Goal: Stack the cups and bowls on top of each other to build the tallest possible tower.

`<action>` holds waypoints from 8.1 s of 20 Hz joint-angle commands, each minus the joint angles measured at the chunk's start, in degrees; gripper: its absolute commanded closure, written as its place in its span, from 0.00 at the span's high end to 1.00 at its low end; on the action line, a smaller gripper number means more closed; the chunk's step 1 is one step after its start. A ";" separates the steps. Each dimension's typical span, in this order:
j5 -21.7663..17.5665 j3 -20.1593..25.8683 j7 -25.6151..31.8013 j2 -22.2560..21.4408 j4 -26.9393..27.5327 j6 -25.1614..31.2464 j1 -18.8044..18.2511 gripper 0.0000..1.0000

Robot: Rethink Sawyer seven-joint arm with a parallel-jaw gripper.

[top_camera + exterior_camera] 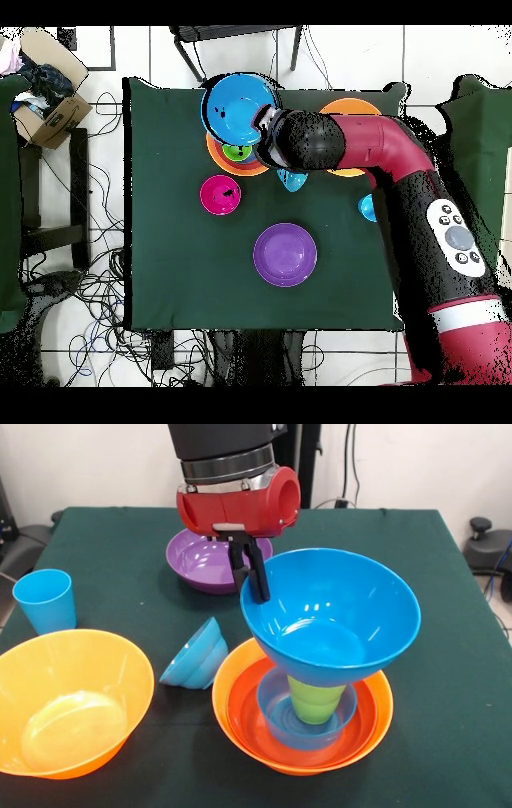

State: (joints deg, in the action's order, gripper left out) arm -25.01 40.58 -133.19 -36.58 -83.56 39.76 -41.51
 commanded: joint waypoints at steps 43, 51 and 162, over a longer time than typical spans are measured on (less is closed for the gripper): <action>-3.78 -0.76 6.05 3.05 2.73 0.40 4.43 1.00; -3.63 -1.73 5.80 3.19 3.96 0.80 5.27 1.00; 11.70 -24.02 -5.75 5.48 4.18 -5.72 19.16 1.00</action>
State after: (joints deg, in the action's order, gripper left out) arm -13.75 18.14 -133.19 -33.91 -74.19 36.43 -23.66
